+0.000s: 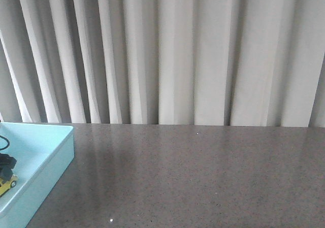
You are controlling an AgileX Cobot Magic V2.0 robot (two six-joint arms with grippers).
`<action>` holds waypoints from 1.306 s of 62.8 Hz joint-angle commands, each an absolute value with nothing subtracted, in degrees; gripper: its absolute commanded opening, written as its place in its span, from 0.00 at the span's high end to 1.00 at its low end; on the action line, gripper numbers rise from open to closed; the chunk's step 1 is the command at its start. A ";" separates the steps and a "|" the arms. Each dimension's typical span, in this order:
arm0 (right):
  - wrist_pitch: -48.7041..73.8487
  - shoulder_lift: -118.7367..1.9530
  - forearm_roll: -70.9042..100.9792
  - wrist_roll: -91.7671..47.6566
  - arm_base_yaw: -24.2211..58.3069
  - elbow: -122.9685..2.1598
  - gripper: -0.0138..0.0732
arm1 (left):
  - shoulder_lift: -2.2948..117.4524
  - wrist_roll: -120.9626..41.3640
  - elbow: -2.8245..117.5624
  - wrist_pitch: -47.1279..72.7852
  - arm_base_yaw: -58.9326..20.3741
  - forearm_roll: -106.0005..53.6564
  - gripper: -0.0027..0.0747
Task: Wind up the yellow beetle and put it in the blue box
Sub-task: 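Lower the car into the blue box and open the left gripper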
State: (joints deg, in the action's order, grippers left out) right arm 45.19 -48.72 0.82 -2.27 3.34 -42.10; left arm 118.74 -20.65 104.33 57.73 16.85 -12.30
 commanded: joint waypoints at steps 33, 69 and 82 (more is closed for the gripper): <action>42.36 -48.16 0.61 -2.48 3.45 -43.48 0.18 | 98.03 -24.81 105.56 64.43 15.01 -23.56 0.33; 42.41 -48.16 0.61 -2.48 3.45 -43.48 0.18 | 77.88 -25.65 89.17 59.66 11.86 -23.65 0.33; 42.52 -48.16 0.61 -2.48 3.45 -43.48 0.18 | 66.87 -26.11 76.39 50.90 7.82 -18.54 0.33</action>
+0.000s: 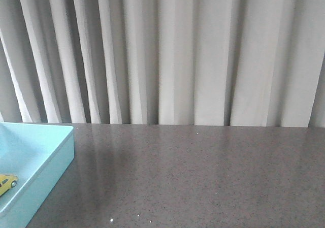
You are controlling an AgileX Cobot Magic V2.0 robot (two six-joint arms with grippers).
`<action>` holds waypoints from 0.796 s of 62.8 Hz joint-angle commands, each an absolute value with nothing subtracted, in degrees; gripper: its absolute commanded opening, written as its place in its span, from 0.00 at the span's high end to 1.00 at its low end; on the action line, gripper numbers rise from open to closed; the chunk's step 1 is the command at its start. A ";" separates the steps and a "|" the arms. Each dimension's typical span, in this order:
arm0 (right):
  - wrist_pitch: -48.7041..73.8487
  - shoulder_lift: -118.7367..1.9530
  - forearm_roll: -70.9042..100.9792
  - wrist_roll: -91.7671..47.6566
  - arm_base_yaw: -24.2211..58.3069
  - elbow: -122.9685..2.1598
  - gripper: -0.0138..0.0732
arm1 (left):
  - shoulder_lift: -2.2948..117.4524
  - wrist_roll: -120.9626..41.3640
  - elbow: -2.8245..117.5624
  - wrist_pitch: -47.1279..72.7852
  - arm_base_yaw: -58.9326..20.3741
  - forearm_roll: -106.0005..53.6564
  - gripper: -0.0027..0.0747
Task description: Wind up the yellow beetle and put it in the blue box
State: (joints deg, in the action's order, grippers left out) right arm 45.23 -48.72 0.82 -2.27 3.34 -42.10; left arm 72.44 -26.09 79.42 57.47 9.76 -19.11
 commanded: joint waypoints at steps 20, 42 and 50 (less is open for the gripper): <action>42.59 -48.16 0.61 -2.48 3.45 -43.48 0.18 | 49.20 -21.05 60.68 50.42 -0.33 -11.56 0.35; 42.66 -48.16 0.61 -2.48 3.45 -43.48 0.18 | 28.41 -6.92 47.38 49.52 -1.34 2.57 0.44; 42.72 -48.16 0.61 -2.48 3.45 -43.48 0.18 | 24.85 -6.78 42.84 45.93 -1.34 2.74 0.46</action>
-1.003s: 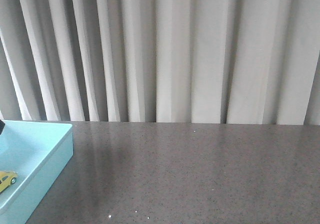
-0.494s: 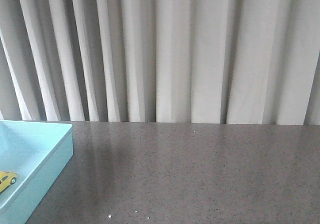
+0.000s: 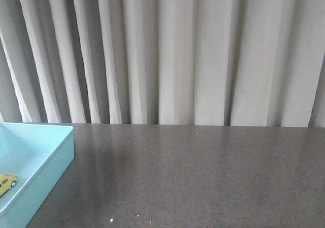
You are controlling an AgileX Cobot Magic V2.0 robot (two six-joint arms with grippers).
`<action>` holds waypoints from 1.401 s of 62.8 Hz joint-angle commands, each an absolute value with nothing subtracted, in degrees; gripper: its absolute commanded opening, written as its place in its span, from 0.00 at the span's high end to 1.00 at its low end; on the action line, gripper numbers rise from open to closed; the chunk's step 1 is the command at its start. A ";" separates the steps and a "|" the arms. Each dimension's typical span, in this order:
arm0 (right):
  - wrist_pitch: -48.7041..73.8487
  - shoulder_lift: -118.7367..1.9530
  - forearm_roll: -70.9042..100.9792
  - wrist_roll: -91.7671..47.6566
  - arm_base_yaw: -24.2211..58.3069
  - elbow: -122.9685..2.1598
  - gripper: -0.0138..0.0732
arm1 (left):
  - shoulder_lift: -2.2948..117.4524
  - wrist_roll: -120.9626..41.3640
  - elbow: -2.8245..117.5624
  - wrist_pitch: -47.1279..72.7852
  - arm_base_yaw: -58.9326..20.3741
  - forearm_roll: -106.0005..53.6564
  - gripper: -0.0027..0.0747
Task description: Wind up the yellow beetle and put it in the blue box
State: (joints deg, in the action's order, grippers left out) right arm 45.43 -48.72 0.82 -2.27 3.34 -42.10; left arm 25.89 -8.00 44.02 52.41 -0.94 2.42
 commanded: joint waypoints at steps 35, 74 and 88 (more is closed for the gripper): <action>42.72 -48.16 0.61 -2.48 3.45 -43.48 0.18 | 24.18 -1.93 33.88 30.00 -1.34 2.02 0.97; 42.80 -48.22 0.32 -2.47 3.45 -43.48 0.19 | 24.18 -2.10 33.42 29.37 -1.34 2.08 0.97; 43.42 -48.22 0.65 -2.47 3.45 -43.48 0.50 | 24.18 -2.10 33.42 29.37 -1.34 2.13 0.97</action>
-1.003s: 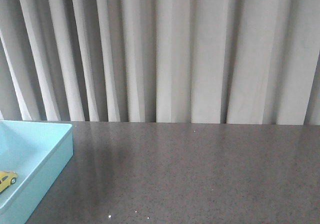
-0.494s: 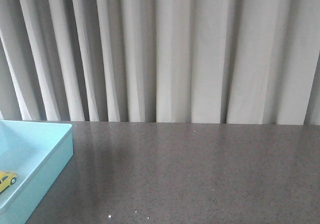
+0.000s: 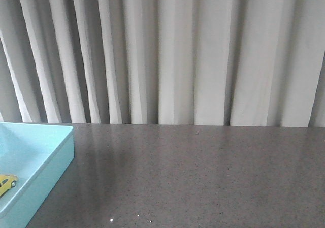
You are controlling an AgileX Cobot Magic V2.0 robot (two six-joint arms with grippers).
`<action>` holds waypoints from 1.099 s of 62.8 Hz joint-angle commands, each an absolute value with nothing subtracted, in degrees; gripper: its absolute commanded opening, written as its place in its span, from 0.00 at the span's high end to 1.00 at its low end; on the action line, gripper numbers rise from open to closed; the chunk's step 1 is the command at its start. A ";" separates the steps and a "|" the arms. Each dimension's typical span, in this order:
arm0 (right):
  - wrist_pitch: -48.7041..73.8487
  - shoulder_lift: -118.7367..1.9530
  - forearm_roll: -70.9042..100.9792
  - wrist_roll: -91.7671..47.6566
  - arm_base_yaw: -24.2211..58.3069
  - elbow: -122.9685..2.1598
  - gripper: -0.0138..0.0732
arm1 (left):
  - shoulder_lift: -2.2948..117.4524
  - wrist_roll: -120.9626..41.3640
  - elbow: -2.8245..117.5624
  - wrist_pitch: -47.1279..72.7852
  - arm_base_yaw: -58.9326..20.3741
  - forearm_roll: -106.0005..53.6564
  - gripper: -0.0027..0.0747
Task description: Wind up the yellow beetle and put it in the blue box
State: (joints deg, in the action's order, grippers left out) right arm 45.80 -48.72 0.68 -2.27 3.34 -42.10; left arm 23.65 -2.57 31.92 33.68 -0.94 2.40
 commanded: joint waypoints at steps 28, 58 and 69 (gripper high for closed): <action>43.60 -48.22 0.65 -2.47 3.45 -43.48 0.85 | 23.96 -2.10 33.42 29.37 -1.33 2.25 0.97; 43.60 -48.22 0.65 -2.47 3.45 -43.48 0.85 | 7.99 -2.25 15.74 24.43 -1.33 2.72 0.97; 43.60 -48.22 0.65 -2.47 3.45 -43.48 0.85 | 1.74 -2.04 3.34 9.68 -1.33 2.43 0.97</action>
